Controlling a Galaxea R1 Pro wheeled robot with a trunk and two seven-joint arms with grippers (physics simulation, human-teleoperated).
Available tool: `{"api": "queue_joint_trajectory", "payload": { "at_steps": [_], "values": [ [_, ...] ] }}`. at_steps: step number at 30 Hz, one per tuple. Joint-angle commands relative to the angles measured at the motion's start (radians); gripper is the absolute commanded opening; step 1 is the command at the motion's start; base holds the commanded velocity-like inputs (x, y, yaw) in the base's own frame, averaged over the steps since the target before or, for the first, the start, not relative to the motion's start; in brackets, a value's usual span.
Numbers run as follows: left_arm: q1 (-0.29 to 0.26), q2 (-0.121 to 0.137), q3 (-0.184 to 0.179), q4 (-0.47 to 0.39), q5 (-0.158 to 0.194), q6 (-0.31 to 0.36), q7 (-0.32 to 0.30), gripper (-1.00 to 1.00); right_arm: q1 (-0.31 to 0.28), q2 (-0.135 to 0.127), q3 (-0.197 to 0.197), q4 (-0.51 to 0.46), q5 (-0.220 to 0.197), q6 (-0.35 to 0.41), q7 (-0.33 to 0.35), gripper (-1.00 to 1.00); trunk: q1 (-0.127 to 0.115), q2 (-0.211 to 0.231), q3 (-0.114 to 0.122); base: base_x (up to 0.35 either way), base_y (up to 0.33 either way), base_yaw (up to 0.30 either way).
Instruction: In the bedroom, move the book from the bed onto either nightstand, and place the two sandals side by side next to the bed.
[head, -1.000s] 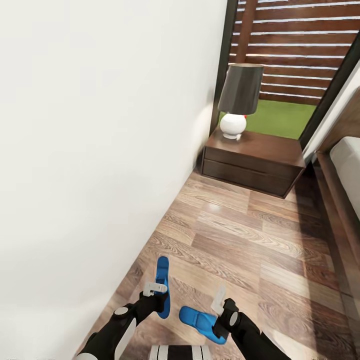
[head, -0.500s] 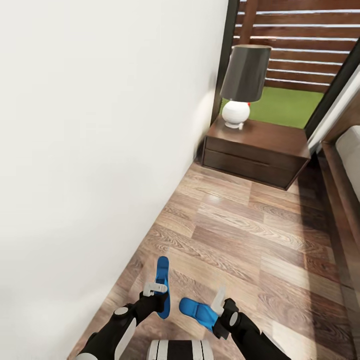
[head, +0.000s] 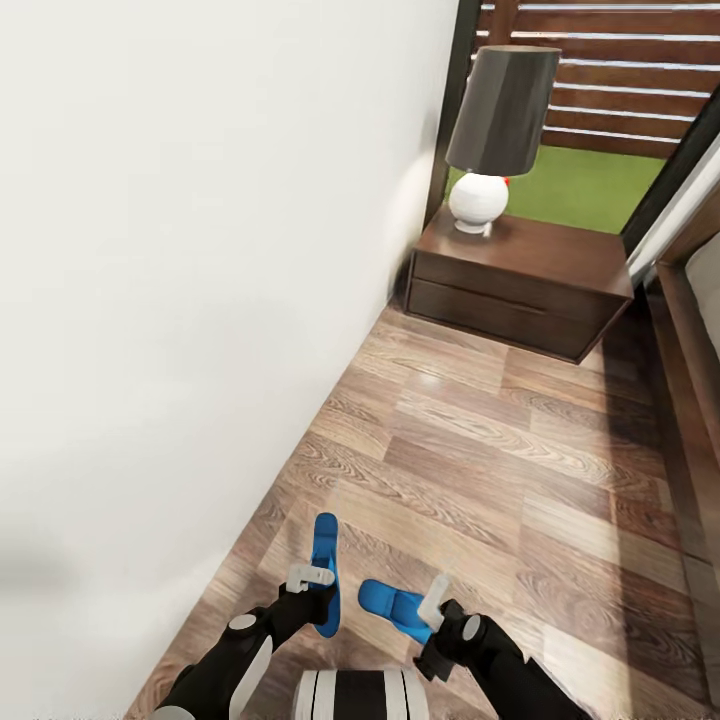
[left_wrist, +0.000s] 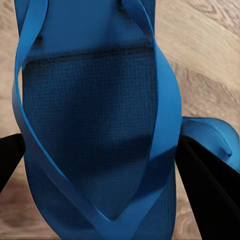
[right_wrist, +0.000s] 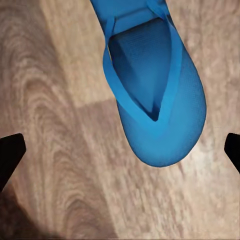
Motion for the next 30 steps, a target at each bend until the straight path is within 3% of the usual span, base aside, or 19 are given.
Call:
{"api": "queue_joint_trajectory", "payload": {
  "at_steps": [1, 2, 4, 7, 14, 30],
  "values": [
    [0.0, 0.0, -0.002, -0.001, 0.008, 0.004, -0.002, -1.0, 0.0, -0.011, -0.005, -0.024, -0.003, 0.003, 0.06, 1.0, 0.0, -0.001, -0.005, 0.0, 0.0, 0.0],
    [0.0, 0.0, -0.002, -0.001, 0.008, 0.004, -0.002, -1.0, 0.0, -0.025, -0.014, -0.049, -0.015, 0.003, 0.112, 1.0, 0.001, -0.001, -0.009, 0.0, 0.0, 0.0],
    [0.0, 0.0, -0.002, -0.001, 0.008, 0.004, -0.002, -1.0, 0.0, -0.034, -0.021, -0.069, -0.023, 0.002, 0.145, 1.0, 0.001, -0.001, -0.012, 0.0, 0.0, 0.0],
    [0.0, 0.0, -0.002, -0.001, 0.008, 0.004, -0.003, -1.0, 0.0, -0.041, -0.03, -0.081, -0.026, -0.001, 0.153, 1.0, 0.001, -0.001, -0.012, 0.0, 0.0, 0.0],
    [0.0, 0.0, -0.002, -0.001, 0.008, 0.004, -0.002, -1.0, 0.0, -0.063, -0.099, -0.106, -0.026, -0.001, 0.154, 1.0, 0.001, -0.001, -0.012, 0.0, 0.0, 0.0],
    [0.0, 0.0, -0.002, -0.001, 0.008, 0.004, -0.001, -1.0, 0.0, -0.06, -0.104, -0.107, -0.024, -0.001, 0.156, 1.0, 0.001, -0.001, -0.012, 0.075, 0.0, 0.0]
  ]
}}
